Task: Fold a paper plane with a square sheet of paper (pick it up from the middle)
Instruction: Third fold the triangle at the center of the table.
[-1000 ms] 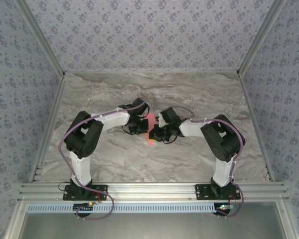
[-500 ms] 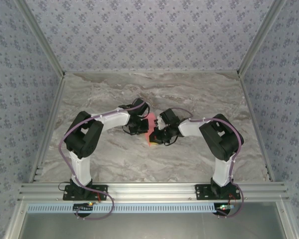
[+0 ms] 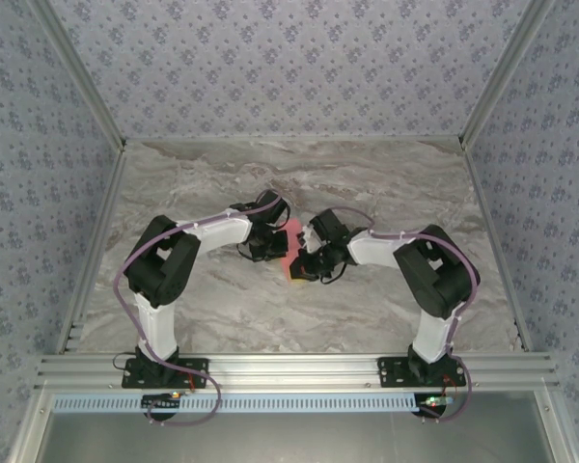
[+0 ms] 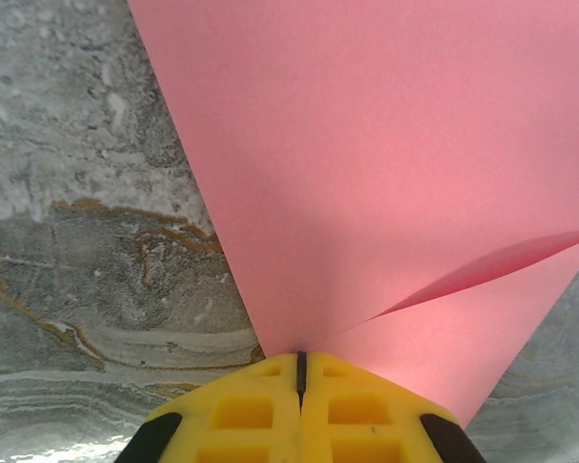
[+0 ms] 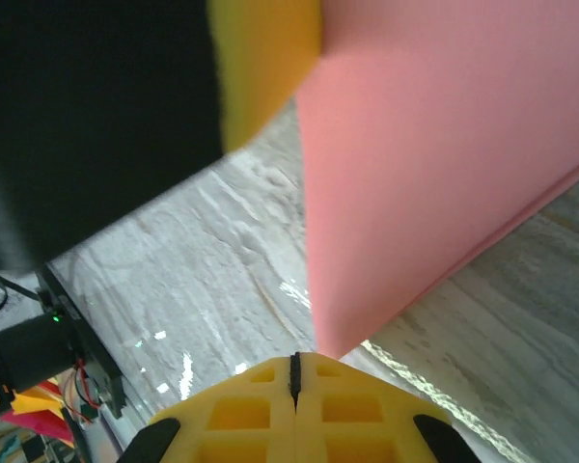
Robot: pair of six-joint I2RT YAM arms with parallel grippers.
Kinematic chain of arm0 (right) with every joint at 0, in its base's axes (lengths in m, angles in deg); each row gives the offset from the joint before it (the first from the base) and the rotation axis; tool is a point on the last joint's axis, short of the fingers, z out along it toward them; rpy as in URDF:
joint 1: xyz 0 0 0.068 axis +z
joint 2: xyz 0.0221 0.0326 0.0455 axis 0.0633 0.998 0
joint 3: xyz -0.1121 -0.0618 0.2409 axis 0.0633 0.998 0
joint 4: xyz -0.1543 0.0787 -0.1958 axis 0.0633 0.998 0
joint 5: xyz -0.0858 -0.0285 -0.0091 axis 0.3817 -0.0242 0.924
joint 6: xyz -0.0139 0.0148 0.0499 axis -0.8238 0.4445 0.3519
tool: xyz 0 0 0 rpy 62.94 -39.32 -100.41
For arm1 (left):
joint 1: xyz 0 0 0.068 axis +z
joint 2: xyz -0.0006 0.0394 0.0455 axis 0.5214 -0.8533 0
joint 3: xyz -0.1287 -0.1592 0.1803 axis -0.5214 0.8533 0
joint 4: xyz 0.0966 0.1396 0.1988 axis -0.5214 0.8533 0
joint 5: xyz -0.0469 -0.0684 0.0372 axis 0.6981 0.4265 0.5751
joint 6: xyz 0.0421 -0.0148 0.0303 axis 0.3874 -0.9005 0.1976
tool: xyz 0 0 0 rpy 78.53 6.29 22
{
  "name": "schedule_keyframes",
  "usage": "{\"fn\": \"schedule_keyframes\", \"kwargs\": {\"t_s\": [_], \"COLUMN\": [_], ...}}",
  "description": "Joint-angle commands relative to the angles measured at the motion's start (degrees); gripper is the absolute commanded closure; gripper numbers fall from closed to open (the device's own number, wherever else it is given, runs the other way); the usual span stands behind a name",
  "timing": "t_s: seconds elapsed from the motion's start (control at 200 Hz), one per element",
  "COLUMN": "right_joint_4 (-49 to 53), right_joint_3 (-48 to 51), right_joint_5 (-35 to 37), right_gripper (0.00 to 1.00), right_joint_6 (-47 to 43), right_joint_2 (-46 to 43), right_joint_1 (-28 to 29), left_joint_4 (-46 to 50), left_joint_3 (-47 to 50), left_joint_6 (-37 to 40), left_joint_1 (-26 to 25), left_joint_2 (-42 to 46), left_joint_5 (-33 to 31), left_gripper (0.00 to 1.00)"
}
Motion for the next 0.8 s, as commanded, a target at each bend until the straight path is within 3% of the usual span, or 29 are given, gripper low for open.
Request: {"fn": "schedule_keyframes", "kwargs": {"t_s": [0.0,0.465,0.794], "right_joint_4": [-1.80,-1.24,-0.25], "right_joint_3": [-0.33,-8.23,-0.17], "right_joint_5": [1.32,5.35,4.68], "right_gripper": [1.00,1.00,1.00], "right_joint_6": [0.50,1.72,1.43], "right_joint_2": [-2.13,9.45,3.61], "right_joint_1": [-2.38,-3.84,-4.23], "left_joint_4": [5.35,5.08,4.61], "left_joint_3": [3.17,3.10,2.38], "left_joint_6": [-0.49,0.35,2.78], "left_joint_1": [0.51,0.50,0.50], "left_joint_2": [-5.25,-4.82,-4.82], "left_joint_5": [-7.48,-7.04,-7.24], "left_gripper": [1.00,1.00,1.00]}}
